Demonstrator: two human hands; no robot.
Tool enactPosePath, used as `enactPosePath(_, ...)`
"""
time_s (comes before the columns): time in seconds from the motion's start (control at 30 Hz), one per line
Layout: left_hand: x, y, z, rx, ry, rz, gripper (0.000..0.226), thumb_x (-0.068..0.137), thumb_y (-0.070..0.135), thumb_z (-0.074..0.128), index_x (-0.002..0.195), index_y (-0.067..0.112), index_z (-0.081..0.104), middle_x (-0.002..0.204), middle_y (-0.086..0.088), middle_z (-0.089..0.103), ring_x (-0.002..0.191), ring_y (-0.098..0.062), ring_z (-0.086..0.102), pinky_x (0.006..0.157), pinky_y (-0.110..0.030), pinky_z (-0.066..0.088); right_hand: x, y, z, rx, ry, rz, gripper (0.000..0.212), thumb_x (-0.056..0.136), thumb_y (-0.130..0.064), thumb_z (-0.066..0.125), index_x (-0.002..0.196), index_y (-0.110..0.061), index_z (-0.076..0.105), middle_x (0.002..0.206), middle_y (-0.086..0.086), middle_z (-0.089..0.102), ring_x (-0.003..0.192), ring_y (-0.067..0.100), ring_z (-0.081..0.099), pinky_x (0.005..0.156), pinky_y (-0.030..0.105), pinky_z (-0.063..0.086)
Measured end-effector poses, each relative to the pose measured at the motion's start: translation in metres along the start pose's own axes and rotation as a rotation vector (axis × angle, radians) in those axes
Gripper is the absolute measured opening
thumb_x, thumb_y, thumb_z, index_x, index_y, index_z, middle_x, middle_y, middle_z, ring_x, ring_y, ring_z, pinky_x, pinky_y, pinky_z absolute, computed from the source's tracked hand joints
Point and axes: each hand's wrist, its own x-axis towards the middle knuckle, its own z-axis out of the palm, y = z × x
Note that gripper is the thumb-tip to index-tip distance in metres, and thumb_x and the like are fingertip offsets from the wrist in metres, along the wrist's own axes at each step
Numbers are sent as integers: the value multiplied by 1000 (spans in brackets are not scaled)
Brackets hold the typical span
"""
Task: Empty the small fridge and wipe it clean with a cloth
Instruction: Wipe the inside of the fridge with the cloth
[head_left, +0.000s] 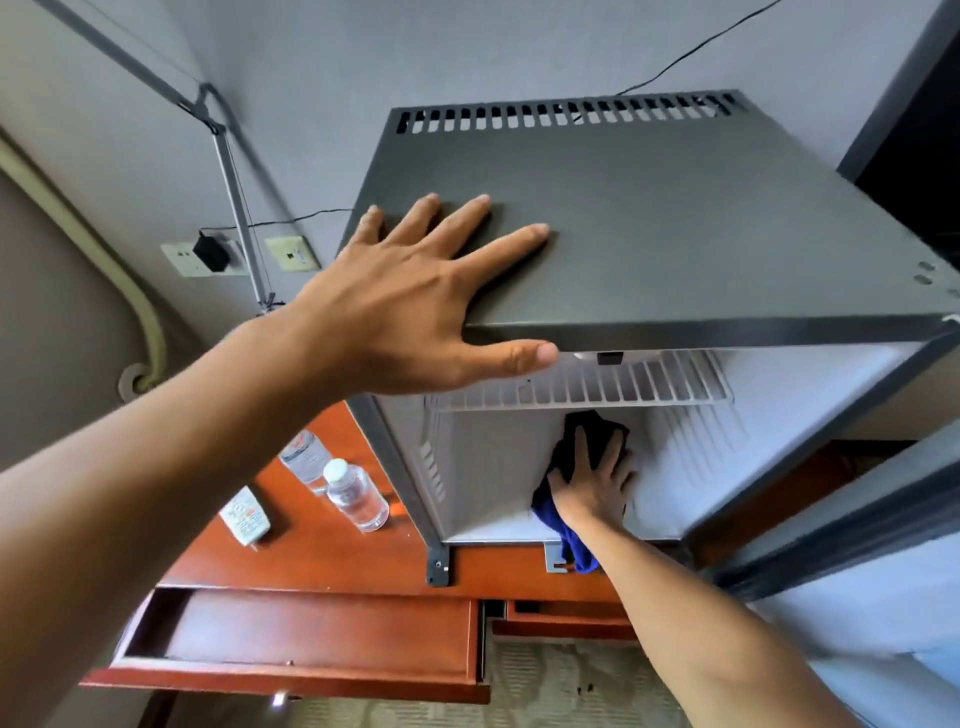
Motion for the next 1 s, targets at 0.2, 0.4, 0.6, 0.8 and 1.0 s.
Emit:
enactPosePath(0.2, 2, -1, 0, -33, 1, 0, 97, 69, 102, 12, 152, 60, -12, 173, 4, 0, 158, -30, 5, 124, -61, 13, 8, -105, 39, 36, 50, -193, 69, 96, -58, 37, 159, -34, 20, 167, 21, 5, 151, 50, 3, 122, 62, 4)
enactPosePath(0.4, 0, -1, -2, -49, 7, 11, 97, 67, 103, 11, 151, 62, -13, 172, 6, 1, 158, -26, 6, 126, -57, 12, -47, -93, 51, 72, 37, -553, 58, 90, -45, 45, 148, -36, 45, 164, 10, 27, 148, 41, 29, 117, 52, 33)
enactPosePath(0.6, -1, 0, -2, -52, 15, -6, 98, 66, 104, 9, 152, 61, -12, 172, 6, 3, 158, -25, 7, 126, -56, 12, -39, 25, 24, -63, 205, -259, 60, 93, -46, 44, 150, -28, 45, 160, 21, 31, 139, 44, 40, 117, 54, 33)
enactPosePath(0.8, 0, 1, -3, -48, -2, -20, 97, 67, 103, 14, 151, 62, -12, 172, 8, 1, 159, -23, 5, 126, -55, 10, 36, -45, 28, 75, 186, 33, 68, 99, -48, 37, 159, -20, 22, 166, 24, 7, 151, 49, 4, 123, 57, 11)
enactPosePath(1.0, 0, 1, -3, -42, -8, -22, 96, 67, 103, 14, 151, 63, -12, 172, 8, 1, 158, -24, 5, 126, -54, 12, -36, -129, 52, 136, -16, -420, 68, 92, -47, 18, 158, -34, 19, 169, 5, -4, 155, 35, -5, 124, 53, 17)
